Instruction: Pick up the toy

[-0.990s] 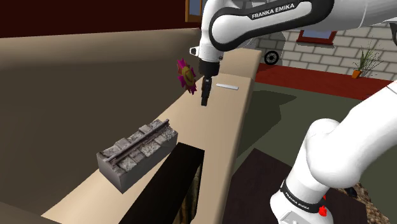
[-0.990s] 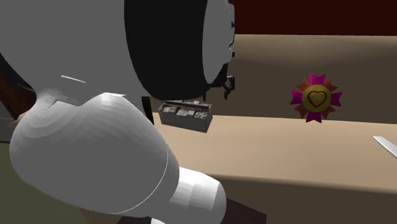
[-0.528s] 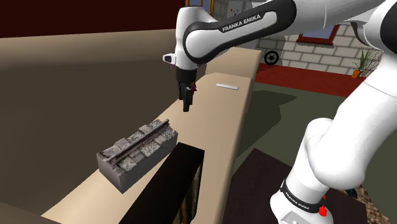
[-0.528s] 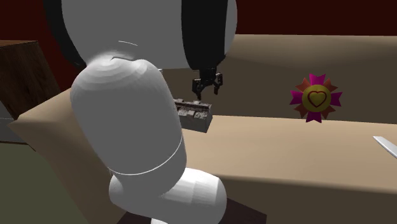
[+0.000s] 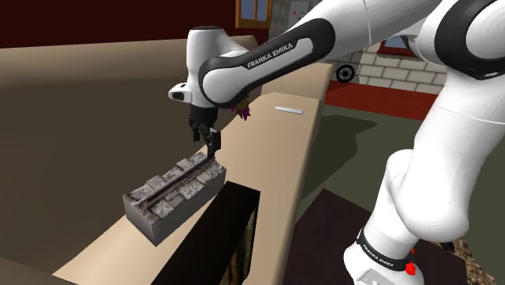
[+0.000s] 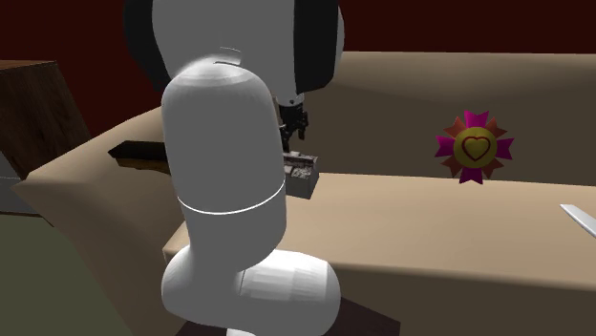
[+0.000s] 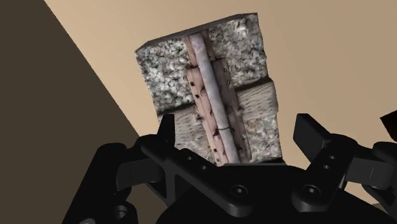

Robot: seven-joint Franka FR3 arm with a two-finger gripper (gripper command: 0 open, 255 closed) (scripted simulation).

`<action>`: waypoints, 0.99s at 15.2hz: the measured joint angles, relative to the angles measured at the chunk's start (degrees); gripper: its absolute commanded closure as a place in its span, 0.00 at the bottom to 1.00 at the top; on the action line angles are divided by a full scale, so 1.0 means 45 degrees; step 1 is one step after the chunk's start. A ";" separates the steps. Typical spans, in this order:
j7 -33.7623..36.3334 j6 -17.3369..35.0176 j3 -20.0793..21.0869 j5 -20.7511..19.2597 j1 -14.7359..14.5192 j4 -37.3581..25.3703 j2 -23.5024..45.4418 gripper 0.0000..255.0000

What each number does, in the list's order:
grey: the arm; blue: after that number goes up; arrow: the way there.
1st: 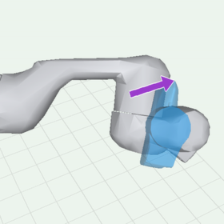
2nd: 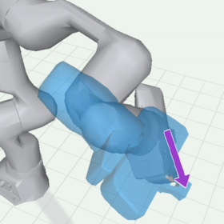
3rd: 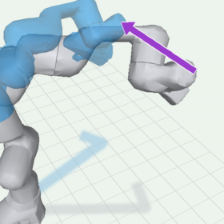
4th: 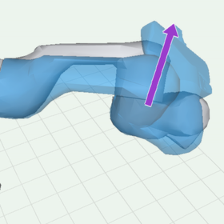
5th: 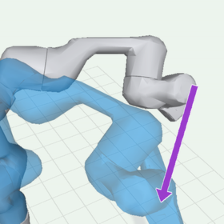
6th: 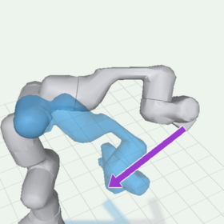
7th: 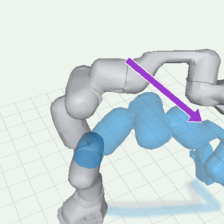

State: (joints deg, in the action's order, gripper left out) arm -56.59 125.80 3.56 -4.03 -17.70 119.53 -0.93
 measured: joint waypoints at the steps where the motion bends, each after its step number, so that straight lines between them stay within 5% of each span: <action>1: -0.0386 0.0248 0.0106 -0.0106 -0.0110 -0.0078 0.0253 0.00; 6: -0.1752 0.1012 0.0645 -0.0626 -0.0635 -0.0642 0.1290 0.00; 13: -0.1695 0.2081 0.0662 -0.0864 -0.0685 -0.0156 0.1859 0.00; 14: -0.1696 0.2149 0.0654 -0.0876 -0.0679 -0.0133 0.1904 1.00; 15: -0.1699 0.2185 0.0650 -0.0881 -0.0675 -0.0121 0.1926 1.00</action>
State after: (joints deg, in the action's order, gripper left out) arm -64.24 135.64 6.48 -8.00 -20.74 118.99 7.74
